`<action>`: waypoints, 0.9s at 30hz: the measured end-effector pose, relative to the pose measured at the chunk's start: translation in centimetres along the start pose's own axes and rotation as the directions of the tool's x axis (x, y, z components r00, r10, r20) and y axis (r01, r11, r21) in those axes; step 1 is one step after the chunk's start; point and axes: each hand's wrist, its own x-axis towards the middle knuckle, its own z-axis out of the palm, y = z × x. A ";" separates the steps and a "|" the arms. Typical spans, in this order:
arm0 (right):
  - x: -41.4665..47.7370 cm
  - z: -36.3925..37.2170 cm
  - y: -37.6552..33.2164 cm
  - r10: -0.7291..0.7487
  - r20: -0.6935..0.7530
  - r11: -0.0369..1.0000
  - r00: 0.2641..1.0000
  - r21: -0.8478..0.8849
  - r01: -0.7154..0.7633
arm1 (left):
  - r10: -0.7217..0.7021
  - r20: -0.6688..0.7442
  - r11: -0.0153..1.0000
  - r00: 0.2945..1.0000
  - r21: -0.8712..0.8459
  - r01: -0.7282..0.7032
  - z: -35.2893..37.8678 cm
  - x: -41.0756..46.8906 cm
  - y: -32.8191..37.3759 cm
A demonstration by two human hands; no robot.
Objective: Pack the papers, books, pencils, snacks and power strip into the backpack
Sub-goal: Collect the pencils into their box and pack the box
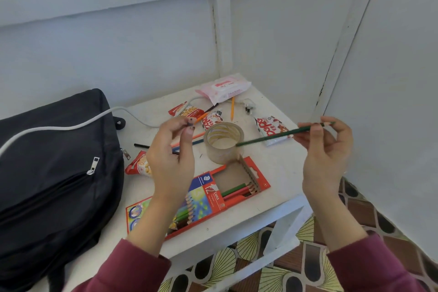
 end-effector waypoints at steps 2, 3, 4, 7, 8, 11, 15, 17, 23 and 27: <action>-0.3 0.0 0.0 0.045 0.051 0.998 0.998 -0.038 -0.043 | -0.043 -0.028 0.987 0.999 -0.155 0.038 0.1 0.0 0.8; -0.5 0.0 0.1 0.044 0.079 0.996 0.996 -0.077 -0.038 | -0.082 -0.030 0.972 0.996 -0.222 0.073 0.2 0.0 1.2; -0.8 0.1 0.2 0.034 0.103 0.993 0.994 -0.113 -0.023 | -0.123 -0.027 0.955 0.992 -0.275 0.111 0.3 -0.1 1.6; -1.5 0.3 0.8 0.004 0.156 0.981 0.988 -0.191 0.026 | -0.176 -0.003 0.921 0.984 -0.353 0.164 0.7 -0.8 2.4; -1.7 0.4 1.0 -0.003 0.173 0.976 0.985 -0.214 0.041 | -0.173 0.006 0.923 0.985 -0.348 0.164 0.8 -1.2 2.5; -1.8 0.5 1.8 0.006 0.223 0.955 0.975 -0.291 0.061 | -0.167 0.020 0.940 0.986 -0.298 0.165 0.7 -1.9 2.1; -2.1 0.4 2.9 0.077 0.266 0.916 0.961 -0.398 0.036 | -0.171 0.017 0.956 0.985 -0.238 0.170 0.7 -2.3 2.0; -2.4 0.0 3.5 0.098 0.299 0.867 0.949 -0.494 0.066 | -0.185 0.017 0.956 0.983 -0.230 0.184 0.7 -2.5 2.0; -2.9 -1.8 4.2 0.222 0.556 0.650 0.801 -0.697 0.304 | -0.203 0.043 0.958 0.978 -0.198 0.207 0.5 -2.5 1.5; -2.7 -2.3 5.3 0.149 0.586 0.573 0.796 -0.707 0.414 | -0.225 0.057 0.958 0.973 -0.171 0.231 0.9 -2.4 1.6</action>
